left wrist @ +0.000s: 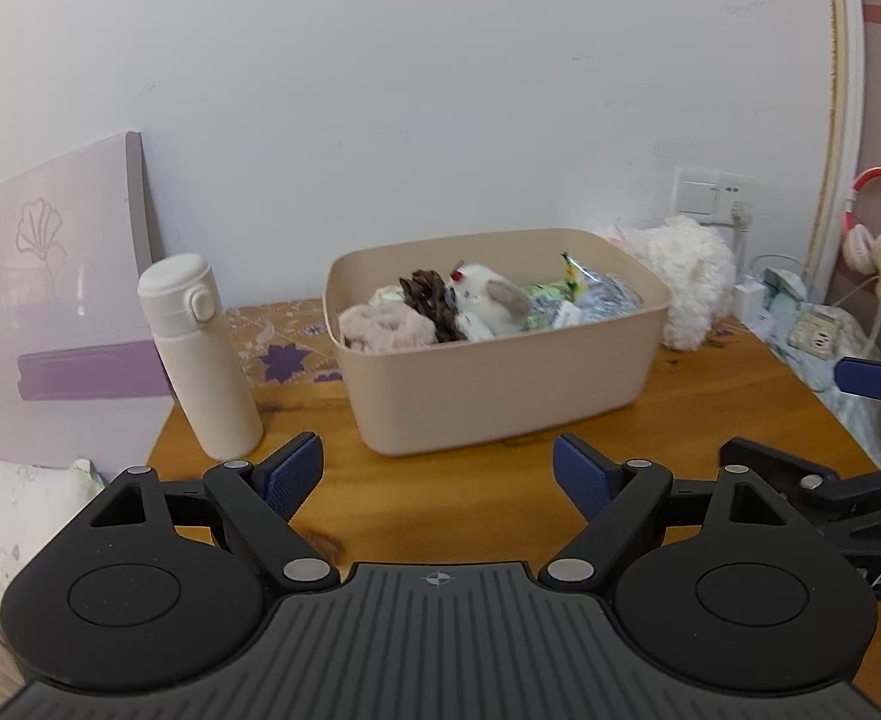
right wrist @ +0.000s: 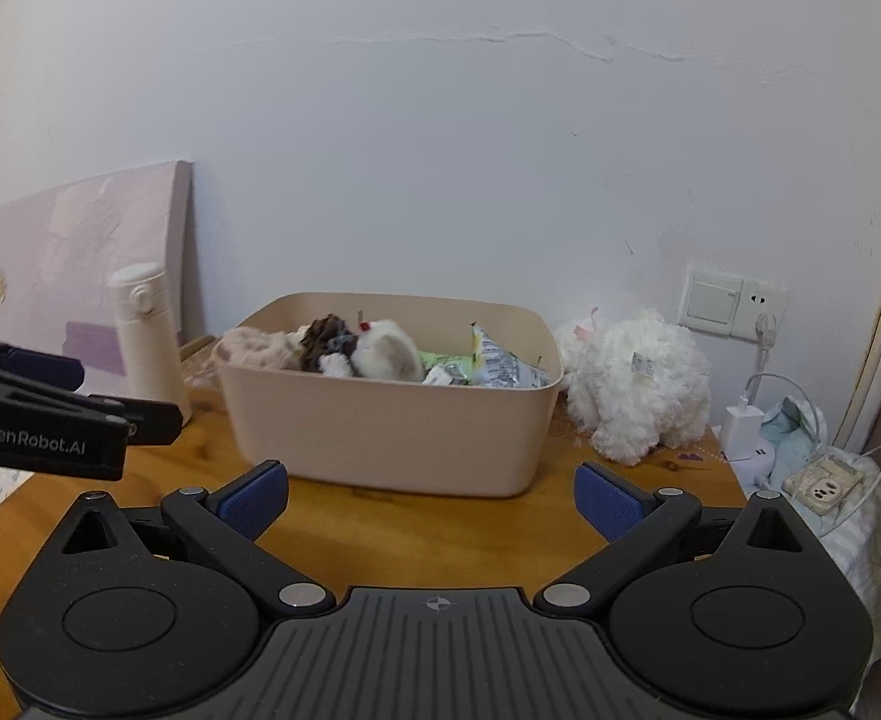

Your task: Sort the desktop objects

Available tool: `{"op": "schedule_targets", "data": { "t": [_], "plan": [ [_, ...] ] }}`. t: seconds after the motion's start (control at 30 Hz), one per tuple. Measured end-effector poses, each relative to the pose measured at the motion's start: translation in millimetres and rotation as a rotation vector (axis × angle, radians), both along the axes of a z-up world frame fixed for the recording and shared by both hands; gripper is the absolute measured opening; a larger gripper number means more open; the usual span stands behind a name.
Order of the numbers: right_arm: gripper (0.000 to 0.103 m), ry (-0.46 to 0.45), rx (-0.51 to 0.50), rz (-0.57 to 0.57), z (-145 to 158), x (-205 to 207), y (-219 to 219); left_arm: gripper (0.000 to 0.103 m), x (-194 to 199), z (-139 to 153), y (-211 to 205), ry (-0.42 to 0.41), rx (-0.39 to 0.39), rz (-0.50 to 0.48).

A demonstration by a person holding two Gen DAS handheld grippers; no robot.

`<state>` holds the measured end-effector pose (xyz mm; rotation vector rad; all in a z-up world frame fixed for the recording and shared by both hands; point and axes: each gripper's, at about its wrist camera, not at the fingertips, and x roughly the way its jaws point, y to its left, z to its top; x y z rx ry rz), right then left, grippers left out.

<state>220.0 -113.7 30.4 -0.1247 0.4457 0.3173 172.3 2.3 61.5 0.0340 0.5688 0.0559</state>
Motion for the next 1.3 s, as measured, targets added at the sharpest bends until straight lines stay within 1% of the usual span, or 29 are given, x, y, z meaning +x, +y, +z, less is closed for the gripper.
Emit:
{"op": "schedule_targets", "data": {
  "t": [0.1,0.2,0.33,0.5,0.6,0.7,0.93,1.07,1.3],
  "plan": [
    [0.103,-0.008,-0.018,0.024,1.2,-18.4,4.2,0.085,-18.4,1.1,-2.2,0.004,-0.014,-0.020],
    [0.103,-0.006,-0.001,0.055,2.1,-40.4,5.2,0.085,-38.8,2.6,-6.2,-0.003,-0.002,-0.043],
    [0.103,-0.005,0.010,0.070,2.8,-67.1,4.0,0.085,-67.4,3.2,-8.5,-0.016,0.008,-0.067],
    [0.103,-0.011,0.024,0.058,2.0,-98.1,-3.8,0.086,-95.3,-0.8,-6.8,0.010,-0.014,-0.093],
    [0.103,0.012,0.037,0.059,-2.5,-113.6,-9.9,0.086,-113.2,-7.0,-7.7,0.022,-0.008,-0.116],
    [0.103,0.024,0.047,0.039,-5.0,-126.6,-18.1,0.086,-127.8,-13.3,-9.5,0.031,0.002,-0.132],
    [0.103,0.018,0.038,-0.019,-2.5,-152.1,-33.8,0.086,-155.9,-23.4,-10.9,0.064,-0.045,-0.171],
    [0.103,0.018,0.033,-0.031,-1.5,-163.8,-40.9,0.086,-169.6,-24.6,-13.8,0.076,-0.050,-0.199],
    [0.103,0.003,0.022,-0.029,1.9,-176.1,-45.2,0.086,-186.0,-20.6,-19.0,0.069,-0.048,-0.233]
  ]
}}
